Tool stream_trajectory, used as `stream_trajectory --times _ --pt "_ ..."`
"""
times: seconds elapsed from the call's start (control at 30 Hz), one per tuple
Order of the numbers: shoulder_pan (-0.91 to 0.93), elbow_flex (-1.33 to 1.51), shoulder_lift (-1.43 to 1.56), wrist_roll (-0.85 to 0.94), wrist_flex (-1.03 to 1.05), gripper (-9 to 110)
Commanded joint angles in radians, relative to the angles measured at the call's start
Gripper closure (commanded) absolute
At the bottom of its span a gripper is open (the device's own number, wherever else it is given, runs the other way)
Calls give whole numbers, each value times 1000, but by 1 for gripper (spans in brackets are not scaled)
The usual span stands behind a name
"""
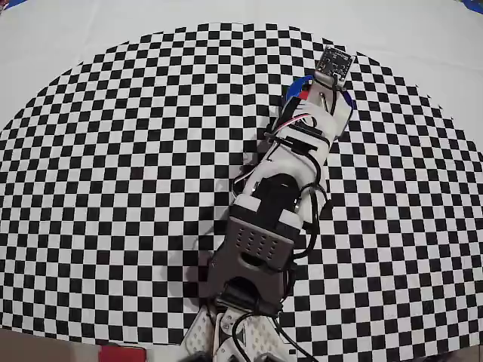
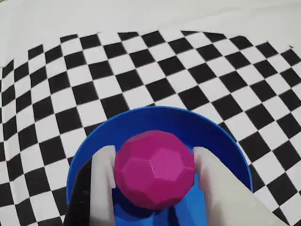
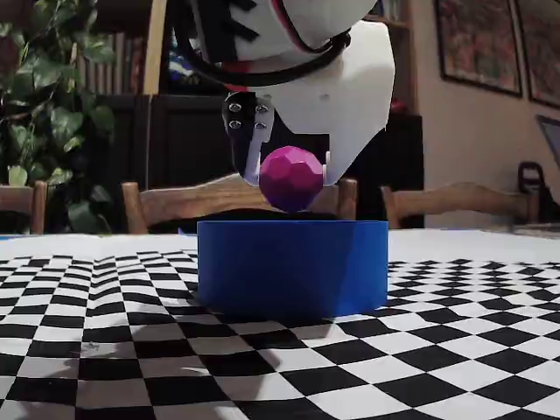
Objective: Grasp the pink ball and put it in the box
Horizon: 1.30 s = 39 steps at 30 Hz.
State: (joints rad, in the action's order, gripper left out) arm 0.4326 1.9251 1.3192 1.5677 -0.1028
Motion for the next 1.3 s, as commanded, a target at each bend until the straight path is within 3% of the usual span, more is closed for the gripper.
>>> stream_trajectory --times 0.0,0.67,0.8,1.27 --pt "9 -41 3 12 5 101" --pt "11 -34 3 8 5 100" --pt "17 -32 3 0 -2 82" --pt "26 -31 8 -2 -20 78"
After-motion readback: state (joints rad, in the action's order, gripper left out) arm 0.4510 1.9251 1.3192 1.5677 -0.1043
